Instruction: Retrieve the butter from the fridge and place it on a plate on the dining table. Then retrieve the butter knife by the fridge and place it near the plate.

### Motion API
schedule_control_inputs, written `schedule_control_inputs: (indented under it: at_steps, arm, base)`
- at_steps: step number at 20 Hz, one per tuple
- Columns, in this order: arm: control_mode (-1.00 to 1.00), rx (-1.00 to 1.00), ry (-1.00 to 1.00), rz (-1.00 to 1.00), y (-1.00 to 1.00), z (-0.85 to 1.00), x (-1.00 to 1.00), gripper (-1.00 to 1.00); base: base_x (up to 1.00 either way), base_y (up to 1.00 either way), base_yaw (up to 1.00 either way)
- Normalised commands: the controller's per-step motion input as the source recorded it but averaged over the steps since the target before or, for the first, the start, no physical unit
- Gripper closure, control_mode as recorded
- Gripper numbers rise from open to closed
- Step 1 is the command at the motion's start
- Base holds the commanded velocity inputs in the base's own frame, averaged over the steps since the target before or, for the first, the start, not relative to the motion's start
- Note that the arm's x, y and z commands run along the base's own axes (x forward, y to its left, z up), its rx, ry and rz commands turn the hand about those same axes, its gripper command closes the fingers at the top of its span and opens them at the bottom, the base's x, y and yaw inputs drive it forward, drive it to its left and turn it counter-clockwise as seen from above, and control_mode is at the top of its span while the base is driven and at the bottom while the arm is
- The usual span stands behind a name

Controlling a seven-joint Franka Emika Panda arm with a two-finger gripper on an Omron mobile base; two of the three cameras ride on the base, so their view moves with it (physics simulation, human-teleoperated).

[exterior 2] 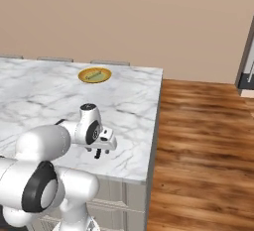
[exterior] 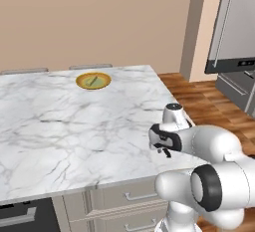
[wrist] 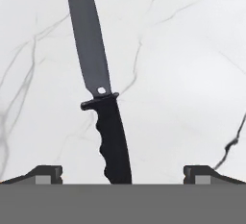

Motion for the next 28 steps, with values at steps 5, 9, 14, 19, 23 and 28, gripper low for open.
schedule_control_inputs:
  at_steps: [5,9,14,19,23,28]
  arm:
    - [-1.0,0.0,0.0,0.0,0.0,-0.15,0.17,-1.0]
    - [-1.0,0.0,0.0,0.0,0.0,-0.21,0.11,-1.0]
    - [-1.0,0.0,0.0,0.0,0.0,-0.2,0.0,-1.0]
    - [-1.0,0.0,0.0,0.0,0.0,-0.21,0.0,-1.0]
    - [-1.0,0.0,0.0,0.0,0.0,-0.26,0.0,1.0]
    - [-1.0,0.0,0.0,0.0,0.0,-0.21,0.0,1.0]
  base:
    - [0.0,0.0,0.0]
    - [0.0,0.0,0.0]
    - [0.0,0.0,0.0]
    - [0.0,0.0,0.0]
    - [0.0,0.0,0.0]
    - [0.0,0.0,0.0]
